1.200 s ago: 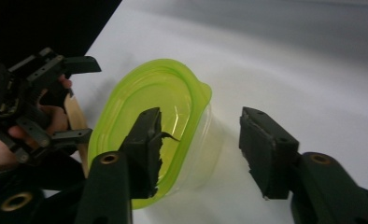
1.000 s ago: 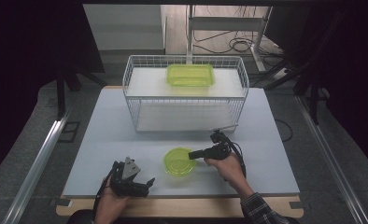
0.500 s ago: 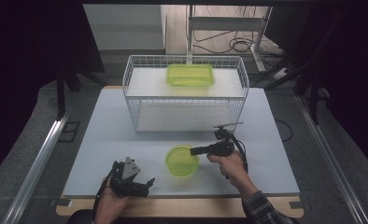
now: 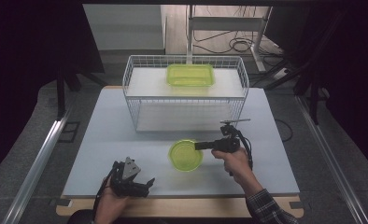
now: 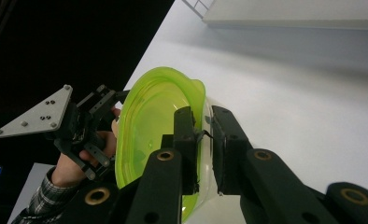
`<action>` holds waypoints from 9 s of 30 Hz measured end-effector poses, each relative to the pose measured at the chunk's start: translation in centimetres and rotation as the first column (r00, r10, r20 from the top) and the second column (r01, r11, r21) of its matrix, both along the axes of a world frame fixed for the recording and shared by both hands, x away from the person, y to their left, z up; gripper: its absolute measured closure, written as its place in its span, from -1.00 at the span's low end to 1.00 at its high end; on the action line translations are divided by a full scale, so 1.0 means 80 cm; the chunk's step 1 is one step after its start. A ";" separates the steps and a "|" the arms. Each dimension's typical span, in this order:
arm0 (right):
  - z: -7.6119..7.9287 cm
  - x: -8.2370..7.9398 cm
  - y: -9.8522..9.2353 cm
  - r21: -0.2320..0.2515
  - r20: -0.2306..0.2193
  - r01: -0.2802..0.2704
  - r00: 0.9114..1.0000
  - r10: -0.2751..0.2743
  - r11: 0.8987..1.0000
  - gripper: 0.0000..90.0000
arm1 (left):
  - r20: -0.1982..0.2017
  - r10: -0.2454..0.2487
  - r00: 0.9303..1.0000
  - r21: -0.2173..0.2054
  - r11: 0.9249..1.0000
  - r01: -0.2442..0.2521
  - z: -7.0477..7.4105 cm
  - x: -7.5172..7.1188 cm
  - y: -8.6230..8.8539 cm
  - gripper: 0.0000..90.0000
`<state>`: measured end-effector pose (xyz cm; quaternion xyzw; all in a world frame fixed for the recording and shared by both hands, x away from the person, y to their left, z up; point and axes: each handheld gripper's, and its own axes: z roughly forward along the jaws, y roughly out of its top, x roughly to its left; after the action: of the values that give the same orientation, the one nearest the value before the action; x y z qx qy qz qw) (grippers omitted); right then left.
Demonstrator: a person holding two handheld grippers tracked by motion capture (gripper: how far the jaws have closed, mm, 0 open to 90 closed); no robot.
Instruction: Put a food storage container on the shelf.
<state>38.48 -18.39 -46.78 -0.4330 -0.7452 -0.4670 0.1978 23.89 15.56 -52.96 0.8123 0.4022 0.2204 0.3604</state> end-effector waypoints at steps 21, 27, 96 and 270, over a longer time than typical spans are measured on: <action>0.049 0.006 -0.015 0.039 0.048 0.050 0.997 -0.052 0.998 0.80 | -0.002 -0.004 1.000 -0.005 1.000 0.004 0.000 0.000 0.000 -0.96; 0.064 0.010 -0.019 0.050 0.061 0.063 0.996 -0.066 0.997 0.80 | -0.011 -0.009 1.000 -0.003 1.000 0.009 -0.002 0.001 0.000 -0.96; 0.244 0.084 -0.007 0.127 0.228 0.217 0.943 -0.241 0.968 0.80 | -0.084 -0.037 0.996 0.007 0.999 0.038 -0.007 0.005 -0.003 -0.96; 0.071 -0.039 -0.008 -0.364 0.567 0.205 0.822 0.041 0.909 -0.98 | -0.120 -0.051 0.991 0.040 0.998 0.056 -0.014 0.005 -0.009 -0.97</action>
<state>35.37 -19.00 -41.11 -0.3398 -0.8310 -0.4153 -0.1464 24.33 14.84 -54.07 0.8422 0.3961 0.1702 0.3239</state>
